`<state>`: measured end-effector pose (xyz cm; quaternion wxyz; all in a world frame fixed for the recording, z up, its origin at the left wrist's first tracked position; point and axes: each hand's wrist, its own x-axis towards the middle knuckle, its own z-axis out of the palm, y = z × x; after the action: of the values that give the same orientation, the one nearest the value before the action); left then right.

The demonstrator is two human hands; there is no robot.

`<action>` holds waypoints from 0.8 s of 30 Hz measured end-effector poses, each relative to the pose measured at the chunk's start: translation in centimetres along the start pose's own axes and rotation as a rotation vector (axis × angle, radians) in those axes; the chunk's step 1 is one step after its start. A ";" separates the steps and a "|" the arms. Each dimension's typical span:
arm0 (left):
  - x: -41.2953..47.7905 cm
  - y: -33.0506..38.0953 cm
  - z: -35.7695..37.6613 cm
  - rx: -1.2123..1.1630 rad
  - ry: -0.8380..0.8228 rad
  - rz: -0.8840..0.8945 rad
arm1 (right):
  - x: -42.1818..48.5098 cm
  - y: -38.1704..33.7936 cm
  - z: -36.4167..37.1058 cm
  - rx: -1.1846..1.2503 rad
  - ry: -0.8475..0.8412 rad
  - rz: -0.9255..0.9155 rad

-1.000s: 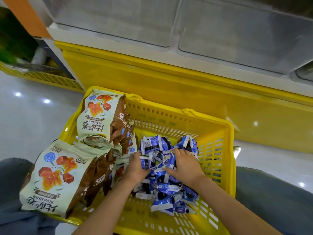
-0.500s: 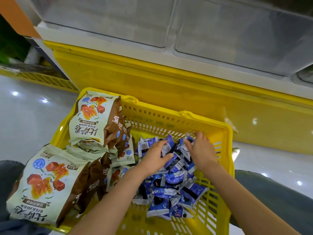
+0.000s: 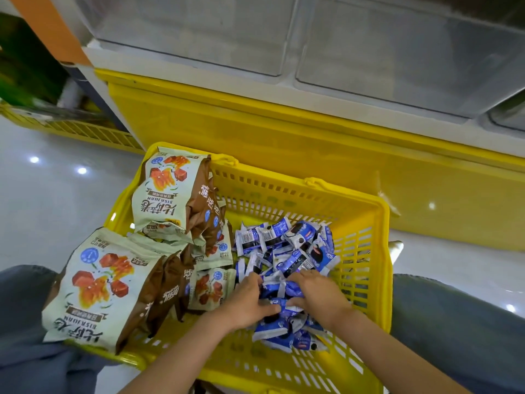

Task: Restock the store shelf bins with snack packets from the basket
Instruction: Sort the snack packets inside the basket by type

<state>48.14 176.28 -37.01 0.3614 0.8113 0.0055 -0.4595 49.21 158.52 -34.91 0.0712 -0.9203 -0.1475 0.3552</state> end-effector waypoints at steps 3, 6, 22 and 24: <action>0.0 -0.1 0.5 -0.015 0.054 0.006 | -0.5 0.7 -1.4 0.029 0.049 0.085; -0.1 0.4 0.9 -0.030 0.171 0.052 | -0.9 1.6 -3.3 0.264 0.265 0.212; -1.7 2.6 -6.8 -0.388 0.620 0.348 | 0.4 -2.5 -3.3 0.863 0.309 -0.015; -1.9 2.8 -6.7 -0.382 0.587 0.362 | 0.6 -3.7 -3.4 1.103 0.158 -0.036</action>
<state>52.94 178.80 -31.88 0.5640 0.8142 0.0509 -0.1276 51.08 162.16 -31.90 0.5593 -0.7678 0.0504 0.3085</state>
